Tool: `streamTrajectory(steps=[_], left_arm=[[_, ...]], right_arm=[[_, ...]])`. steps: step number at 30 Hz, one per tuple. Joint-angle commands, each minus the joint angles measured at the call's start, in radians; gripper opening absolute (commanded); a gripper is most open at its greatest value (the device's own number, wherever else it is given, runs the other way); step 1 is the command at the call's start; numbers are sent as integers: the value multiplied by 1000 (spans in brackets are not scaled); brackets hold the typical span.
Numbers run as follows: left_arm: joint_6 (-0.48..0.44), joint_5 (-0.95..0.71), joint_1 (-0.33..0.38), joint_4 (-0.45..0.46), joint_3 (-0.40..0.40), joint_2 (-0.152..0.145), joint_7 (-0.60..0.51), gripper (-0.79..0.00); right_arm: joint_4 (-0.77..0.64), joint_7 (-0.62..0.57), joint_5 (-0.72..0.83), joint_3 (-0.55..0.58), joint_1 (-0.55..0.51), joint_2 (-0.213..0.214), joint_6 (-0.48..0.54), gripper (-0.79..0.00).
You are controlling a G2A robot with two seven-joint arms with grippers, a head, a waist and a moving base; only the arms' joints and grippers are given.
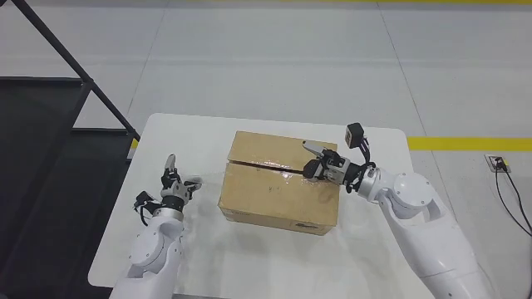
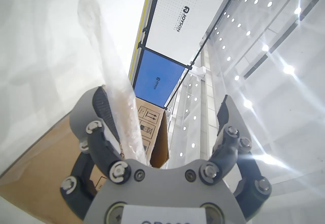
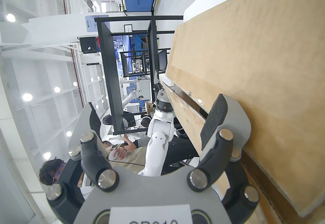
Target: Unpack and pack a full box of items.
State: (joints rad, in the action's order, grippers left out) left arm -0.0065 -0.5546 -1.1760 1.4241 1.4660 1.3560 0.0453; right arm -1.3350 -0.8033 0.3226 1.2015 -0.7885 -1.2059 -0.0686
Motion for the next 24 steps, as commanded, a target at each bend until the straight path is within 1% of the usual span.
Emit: streamTrajectory(steps=[1,5,10,19,22,24], left_arm=[[31,20,1,0,-5,-2,-15,0],[90,68,6,-17,-24,-5,-61,0],[107,73,18,-43,-34,-4,-83,0],[158,94,80,-111,-88,3,-132,0],[152,89,93,-129,-98,7,-118,0],[140,72,104,-140,-100,12,-88,0]], right_arm=[[3,1,0,-3,4,-1,0,0],[4,1,2,-8,7,-2,3,0],[5,5,3,-9,8,-2,3,0],[2,7,0,-17,15,-3,-6,0],[0,7,-2,-15,14,-2,-8,0],[-2,7,-4,-13,13,-1,-9,0]])
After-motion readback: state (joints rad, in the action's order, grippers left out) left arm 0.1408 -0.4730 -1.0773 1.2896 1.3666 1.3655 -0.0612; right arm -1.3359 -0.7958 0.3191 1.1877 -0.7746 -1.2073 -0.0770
